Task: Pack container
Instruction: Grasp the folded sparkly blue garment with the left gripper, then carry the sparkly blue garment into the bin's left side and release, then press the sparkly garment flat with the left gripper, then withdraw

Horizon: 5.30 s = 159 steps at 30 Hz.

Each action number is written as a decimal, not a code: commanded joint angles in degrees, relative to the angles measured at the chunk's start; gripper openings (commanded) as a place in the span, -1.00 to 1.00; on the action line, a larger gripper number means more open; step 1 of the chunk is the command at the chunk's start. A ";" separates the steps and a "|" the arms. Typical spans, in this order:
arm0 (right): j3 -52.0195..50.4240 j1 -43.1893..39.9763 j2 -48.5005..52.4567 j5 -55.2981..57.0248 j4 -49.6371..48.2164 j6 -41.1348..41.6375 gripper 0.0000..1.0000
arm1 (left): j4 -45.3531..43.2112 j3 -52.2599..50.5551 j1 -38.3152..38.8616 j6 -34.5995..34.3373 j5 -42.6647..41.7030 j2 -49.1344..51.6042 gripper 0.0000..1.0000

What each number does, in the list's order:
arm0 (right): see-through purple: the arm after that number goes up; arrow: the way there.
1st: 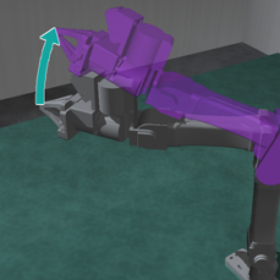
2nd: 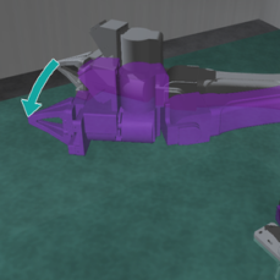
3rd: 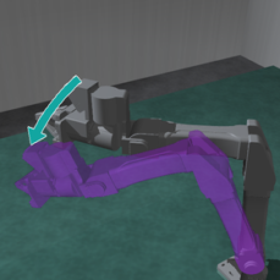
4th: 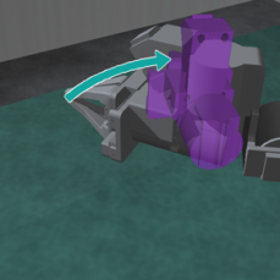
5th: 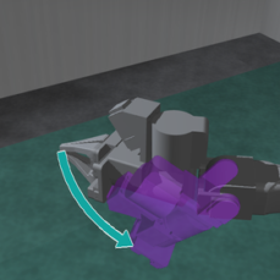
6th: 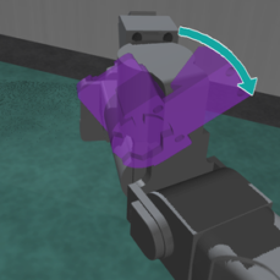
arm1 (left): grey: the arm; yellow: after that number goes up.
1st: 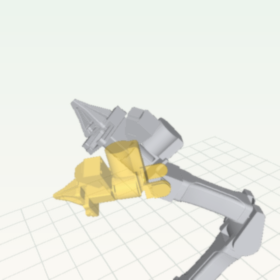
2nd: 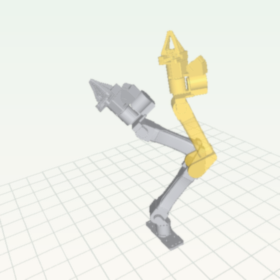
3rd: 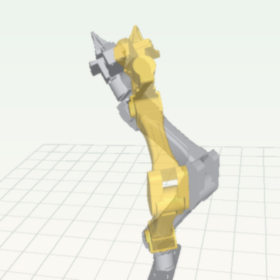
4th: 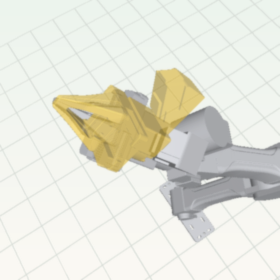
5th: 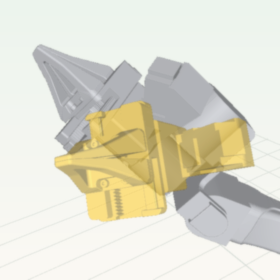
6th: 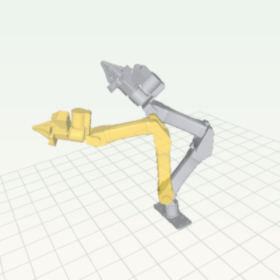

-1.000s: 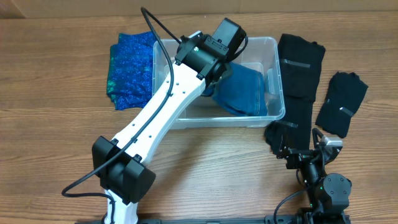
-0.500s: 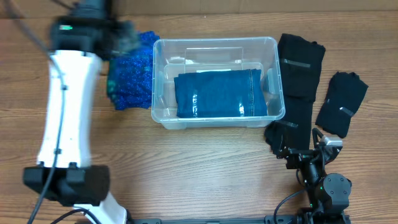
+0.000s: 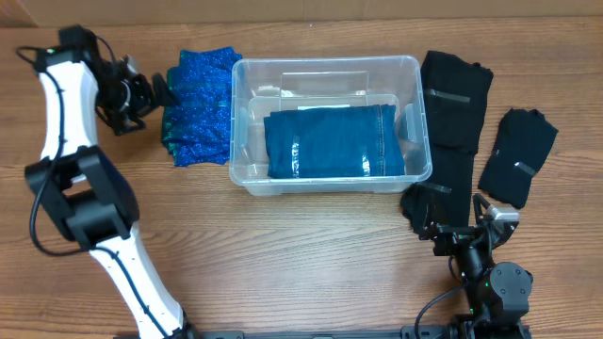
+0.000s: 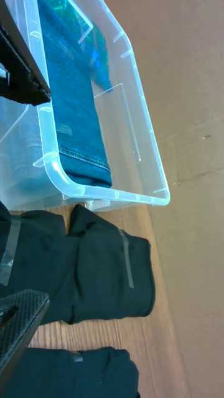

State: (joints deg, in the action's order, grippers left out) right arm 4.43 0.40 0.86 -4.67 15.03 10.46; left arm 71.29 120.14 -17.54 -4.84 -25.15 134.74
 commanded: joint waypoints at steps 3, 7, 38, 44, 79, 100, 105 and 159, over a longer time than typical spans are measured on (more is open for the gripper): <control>0.13 -0.15 -0.31 -0.11 -0.33 -0.02 1.00 | -4.13 0.35 0.37 3.61 -6.05 5.79 1.00; 0.13 -0.15 -0.31 -0.11 -0.33 -0.02 1.00 | -6.97 0.35 0.92 7.54 -10.43 9.25 1.00; 0.13 -0.15 -0.31 -0.11 -0.33 -0.02 1.00 | 20.63 11.47 4.85 8.20 -6.69 -18.69 -0.92; 0.13 -0.15 -0.31 -0.11 -0.33 -0.02 1.00 | 18.45 11.47 14.97 1.60 -7.89 -31.87 -0.92; 0.13 -0.15 -0.31 -0.11 -0.33 -0.02 1.00 | 1.62 -4.70 42.29 -20.85 18.01 -17.81 -0.92; 0.13 -0.15 -0.31 -0.11 -0.33 -0.02 1.00 | 11.52 -3.30 31.85 -4.61 6.23 -25.51 -0.54; 0.13 -0.15 -0.31 -0.11 -0.33 -0.02 1.00 | 9.60 -3.48 39.30 -0.94 12.55 -23.93 -0.92; 0.13 -0.15 -0.31 -0.11 -0.33 -0.02 1.00 | 7.82 0.68 36.85 -11.41 25.79 0.92 -0.59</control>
State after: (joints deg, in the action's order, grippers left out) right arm 4.43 0.40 0.86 -4.67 14.98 10.50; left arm 78.24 120.44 18.35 -16.36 2.39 134.30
